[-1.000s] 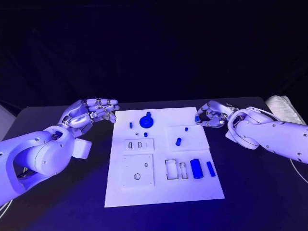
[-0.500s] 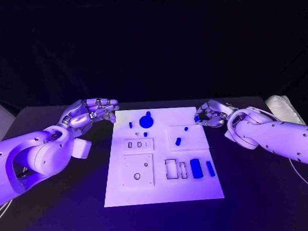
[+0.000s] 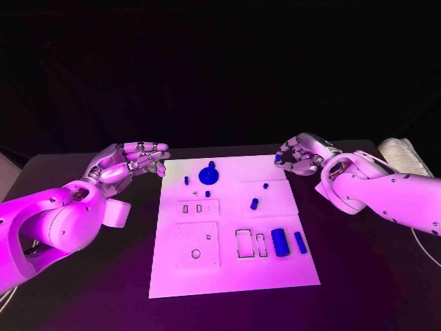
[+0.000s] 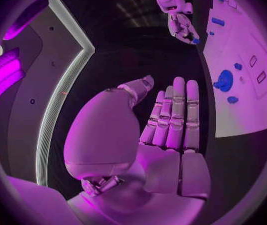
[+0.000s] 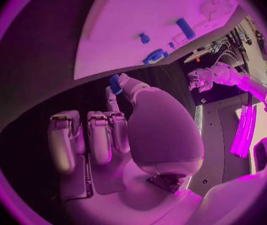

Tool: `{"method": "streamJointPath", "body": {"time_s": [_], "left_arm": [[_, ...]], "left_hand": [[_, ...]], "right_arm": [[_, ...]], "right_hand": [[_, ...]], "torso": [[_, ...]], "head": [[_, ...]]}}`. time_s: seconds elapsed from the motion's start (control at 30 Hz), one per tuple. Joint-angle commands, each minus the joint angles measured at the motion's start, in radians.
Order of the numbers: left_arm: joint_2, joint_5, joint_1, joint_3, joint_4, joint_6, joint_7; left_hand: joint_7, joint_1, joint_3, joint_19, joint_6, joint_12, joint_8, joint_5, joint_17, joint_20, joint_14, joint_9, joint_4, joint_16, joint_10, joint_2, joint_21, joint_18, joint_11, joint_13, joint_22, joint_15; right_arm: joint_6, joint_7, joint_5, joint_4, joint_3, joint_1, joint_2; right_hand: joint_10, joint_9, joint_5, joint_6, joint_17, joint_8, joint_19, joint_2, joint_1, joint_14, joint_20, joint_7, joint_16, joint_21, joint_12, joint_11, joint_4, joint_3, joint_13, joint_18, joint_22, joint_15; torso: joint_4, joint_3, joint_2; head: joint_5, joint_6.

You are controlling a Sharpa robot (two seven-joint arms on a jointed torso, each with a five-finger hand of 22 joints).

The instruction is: Assemble the parts on the task board

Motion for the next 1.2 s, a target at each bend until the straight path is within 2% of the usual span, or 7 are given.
{"method": "streamJointPath", "body": {"time_s": [0.03, 0.37, 0.43, 0.57, 0.77, 0.93, 1.2], "left_arm": [[0.006, -0.003, 0.0, 0.0, -0.001, 0.018, 0.005], [0.019, -0.003, 0.0, -0.002, -0.01, 0.022, 0.002], [0.02, -0.003, 0.0, -0.002, -0.012, 0.022, 0.001], [0.022, -0.003, 0.0, -0.003, -0.012, 0.022, 0.001], [0.023, -0.003, 0.0, -0.004, -0.01, 0.023, -0.001], [0.023, -0.003, 0.0, -0.004, -0.009, 0.024, -0.002], [0.022, -0.003, 0.0, -0.004, -0.007, 0.026, -0.005]], "left_hand": [[-0.003, -0.006, -0.002, -0.007, -0.006, 0.001, -0.004, 0.002, 0.001, 0.002, -0.006, 0.001, 0.0, 0.004, -0.008, 0.006, 0.007, 0.013, 0.002, 0.001, 0.002, -0.001], [-0.002, -0.009, -0.003, -0.008, -0.006, 0.001, -0.004, 0.003, 0.002, 0.002, -0.006, 0.002, 0.003, 0.005, -0.008, 0.007, 0.007, 0.012, 0.002, 0.001, 0.002, -0.001], [-0.002, -0.009, -0.003, -0.008, -0.006, 0.001, -0.004, 0.003, 0.002, 0.002, -0.006, 0.002, 0.003, 0.005, -0.008, 0.007, 0.007, 0.012, 0.002, 0.001, 0.002, -0.001], [-0.002, -0.011, -0.003, -0.009, -0.006, 0.001, -0.004, 0.003, 0.002, 0.002, -0.007, 0.002, 0.004, 0.006, -0.008, 0.007, 0.007, 0.012, 0.002, 0.001, 0.001, -0.001], [-0.002, -0.016, -0.005, -0.01, -0.006, 0.002, -0.004, 0.002, 0.002, 0.003, -0.007, 0.002, 0.006, 0.006, -0.009, 0.006, 0.007, 0.012, 0.002, 0.001, 0.001, 0.0], [-0.002, -0.017, -0.006, -0.01, -0.006, 0.002, -0.004, 0.002, 0.003, 0.003, -0.007, 0.002, 0.007, 0.007, -0.009, 0.006, 0.007, 0.012, 0.002, 0.001, 0.001, 0.0], [-0.003, -0.016, -0.006, -0.011, -0.006, 0.002, -0.004, 0.002, 0.003, 0.003, -0.007, 0.003, 0.007, 0.007, -0.009, 0.006, 0.007, 0.013, 0.002, 0.001, 0.001, -0.001]], "right_arm": [[-0.044, -0.125, -0.027, 0.047, 0.0, 0.007, 0.004], [0.008, -0.258, -0.07, 0.18, -0.007, 0.011, 0.075], [0.025, -0.28, -0.089, 0.205, -0.011, 0.008, 0.101], [0.036, -0.316, -0.138, 0.226, -0.018, 0.005, 0.143], [0.042, -0.36, -0.195, 0.243, -0.026, -0.004, 0.192], [0.059, -0.378, -0.226, 0.247, -0.031, -0.016, 0.229], [0.081, -0.395, -0.27, 0.223, -0.038, -0.038, 0.275]], "right_hand": [[0.072, 0.052, -0.003, 0.024, 0.256, 0.019, 0.104, 0.001, -0.015, 0.106, -0.004, -0.034, 0.003, 0.004, 0.003, -0.004, 0.009, -0.001, 0.222, -0.007, 0.263, -0.002], [0.07, 0.053, 0.0, 0.018, 0.252, 0.021, 0.104, 0.002, -0.029, 0.105, -0.002, -0.032, 0.002, 0.004, 0.0, -0.003, 0.019, -0.002, 0.22, -0.007, 0.263, 0.0], [0.07, 0.052, 0.0, 0.016, 0.251, 0.021, 0.104, 0.003, -0.03, 0.105, -0.002, -0.032, 0.002, 0.004, 0.0, -0.003, 0.02, -0.001, 0.22, -0.007, 0.263, 0.001], [0.067, 0.052, 0.004, 0.011, 0.249, 0.021, 0.104, 0.004, -0.03, 0.104, -0.001, -0.031, 0.001, 0.004, -0.004, -0.002, 0.02, 0.002, 0.217, -0.007, 0.263, 0.002], [0.067, 0.053, 0.016, 0.005, 0.248, 0.022, 0.104, 0.003, -0.032, 0.104, 0.001, -0.028, 0.0, 0.004, -0.005, 0.0, 0.02, 0.005, 0.216, -0.007, 0.263, 0.004], [0.066, 0.052, 0.021, 0.0, 0.247, 0.021, 0.104, 0.0, -0.032, 0.104, 0.002, -0.026, 0.0, 0.004, -0.006, 0.002, 0.018, 0.007, 0.216, -0.007, 0.263, 0.006], [0.064, 0.051, 0.033, -0.014, 0.246, 0.018, 0.104, -0.003, -0.031, 0.104, 0.006, -0.02, 0.0, 0.004, -0.01, 0.007, 0.014, 0.013, 0.213, -0.007, 0.263, 0.01]], "torso": [[-0.0059, -0.0018, -0.007], [-0.0066, -0.0077, -0.021], [-0.0061, -0.0107, -0.024], [-0.0078, -0.0139, -0.027], [-0.0063, -0.0174, -0.028], [-0.0073, -0.0156, -0.028], [-0.0069, -0.0135, -0.026]], "head": [[0.002, -0.001], [0.019, -0.012], [0.025, -0.014], [0.035, -0.019], [0.052, -0.032], [0.055, -0.034], [0.061, -0.043]]}}
